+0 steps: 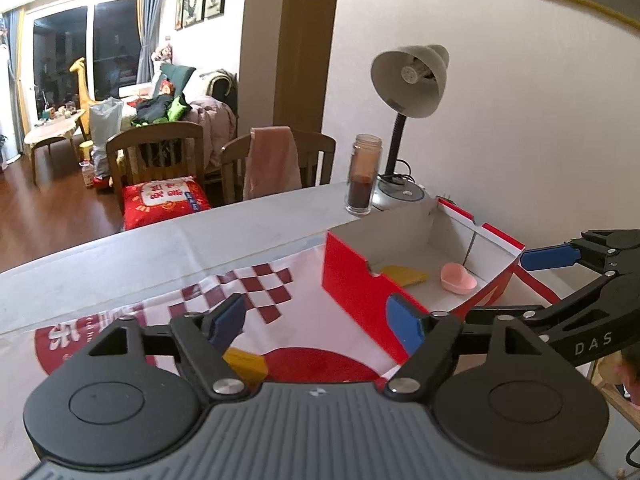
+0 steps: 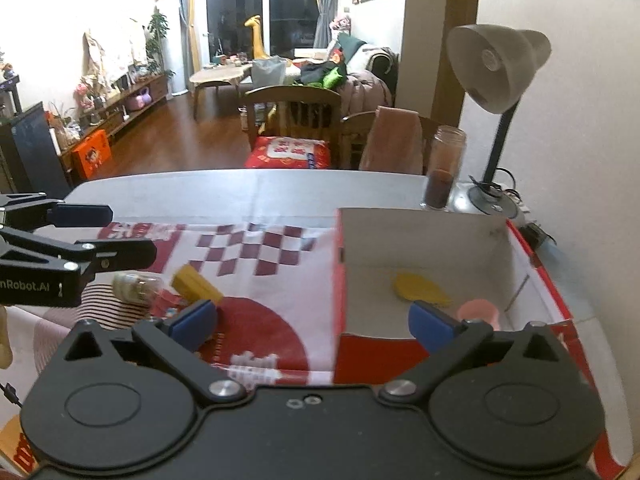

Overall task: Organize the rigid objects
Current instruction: 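Move both grippers back toward the pile of items, then grasp the pink doll figure with the left gripper while the right grasps the bead vial, then carry the pink doll and purple bead vial into the red shoebox, then open both grippers to drop the doll and vial into the box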

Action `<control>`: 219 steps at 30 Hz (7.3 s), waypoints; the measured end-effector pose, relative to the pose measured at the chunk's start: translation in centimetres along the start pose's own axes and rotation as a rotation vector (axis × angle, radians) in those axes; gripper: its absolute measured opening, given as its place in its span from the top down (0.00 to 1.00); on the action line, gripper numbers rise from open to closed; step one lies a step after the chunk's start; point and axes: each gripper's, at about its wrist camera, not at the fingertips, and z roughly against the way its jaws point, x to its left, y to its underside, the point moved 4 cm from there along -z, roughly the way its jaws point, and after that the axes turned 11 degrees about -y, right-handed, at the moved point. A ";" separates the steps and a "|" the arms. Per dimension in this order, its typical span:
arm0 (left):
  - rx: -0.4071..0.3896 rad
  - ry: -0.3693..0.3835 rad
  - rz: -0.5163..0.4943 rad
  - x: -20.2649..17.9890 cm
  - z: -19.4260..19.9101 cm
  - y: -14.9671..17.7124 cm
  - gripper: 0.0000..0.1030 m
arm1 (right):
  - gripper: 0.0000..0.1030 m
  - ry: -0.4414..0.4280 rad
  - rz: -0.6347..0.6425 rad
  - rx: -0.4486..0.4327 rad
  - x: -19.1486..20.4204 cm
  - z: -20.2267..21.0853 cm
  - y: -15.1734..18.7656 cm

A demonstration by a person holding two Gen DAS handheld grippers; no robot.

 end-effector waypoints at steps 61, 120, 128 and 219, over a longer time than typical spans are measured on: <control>0.207 -0.183 -0.020 11.5 -5.4 20.2 0.41 | 0.28 -0.184 0.265 0.238 17.8 -15.4 11.9; 0.141 -0.077 0.113 3.5 -0.4 7.4 0.67 | 0.35 -0.057 0.168 0.119 3.3 -2.3 1.5; 0.118 -0.027 0.101 -1.4 -2.5 3.7 0.67 | 0.35 -0.039 0.157 0.112 -2.0 -2.0 0.3; 0.437 0.043 -0.099 -21.6 -21.8 -1.4 0.47 | 0.15 0.007 -0.015 0.390 -22.0 -13.1 -1.0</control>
